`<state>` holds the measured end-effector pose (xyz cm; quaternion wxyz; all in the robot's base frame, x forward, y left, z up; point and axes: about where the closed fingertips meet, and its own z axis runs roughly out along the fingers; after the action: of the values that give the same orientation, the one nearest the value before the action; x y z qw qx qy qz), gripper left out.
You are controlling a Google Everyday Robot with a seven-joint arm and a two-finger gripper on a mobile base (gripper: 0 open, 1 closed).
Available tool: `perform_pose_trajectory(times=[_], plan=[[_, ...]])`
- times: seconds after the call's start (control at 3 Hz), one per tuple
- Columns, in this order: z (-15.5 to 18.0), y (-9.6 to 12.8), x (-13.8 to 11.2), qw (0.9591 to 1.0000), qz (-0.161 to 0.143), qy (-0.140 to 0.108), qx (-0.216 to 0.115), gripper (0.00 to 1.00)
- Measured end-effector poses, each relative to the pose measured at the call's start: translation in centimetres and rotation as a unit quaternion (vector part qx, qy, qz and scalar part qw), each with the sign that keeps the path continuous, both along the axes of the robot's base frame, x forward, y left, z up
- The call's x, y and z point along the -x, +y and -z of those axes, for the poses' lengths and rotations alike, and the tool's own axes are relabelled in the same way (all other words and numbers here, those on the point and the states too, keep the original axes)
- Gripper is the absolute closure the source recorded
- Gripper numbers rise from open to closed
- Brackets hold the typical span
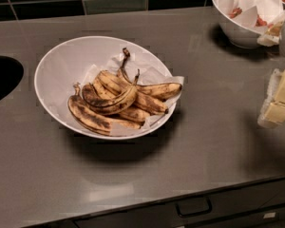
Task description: Pick banana from white bowl
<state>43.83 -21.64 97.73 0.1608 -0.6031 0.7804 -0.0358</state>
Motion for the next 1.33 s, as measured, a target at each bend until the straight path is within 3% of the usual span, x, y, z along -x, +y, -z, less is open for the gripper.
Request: perform_pose_trajectory(times=[0.67,1.0,1.33], plan=[[-0.4,0.9,-0.3,0.9999,-0.013,-0.008,0.004,0.0],[-1.1,4.2,-0.7,0.9976,-0.06,-0.018,0.031,0.0],[-0.2,7.8,-1.7,0.9924,-0.112,-0.014,0.05,0.0]])
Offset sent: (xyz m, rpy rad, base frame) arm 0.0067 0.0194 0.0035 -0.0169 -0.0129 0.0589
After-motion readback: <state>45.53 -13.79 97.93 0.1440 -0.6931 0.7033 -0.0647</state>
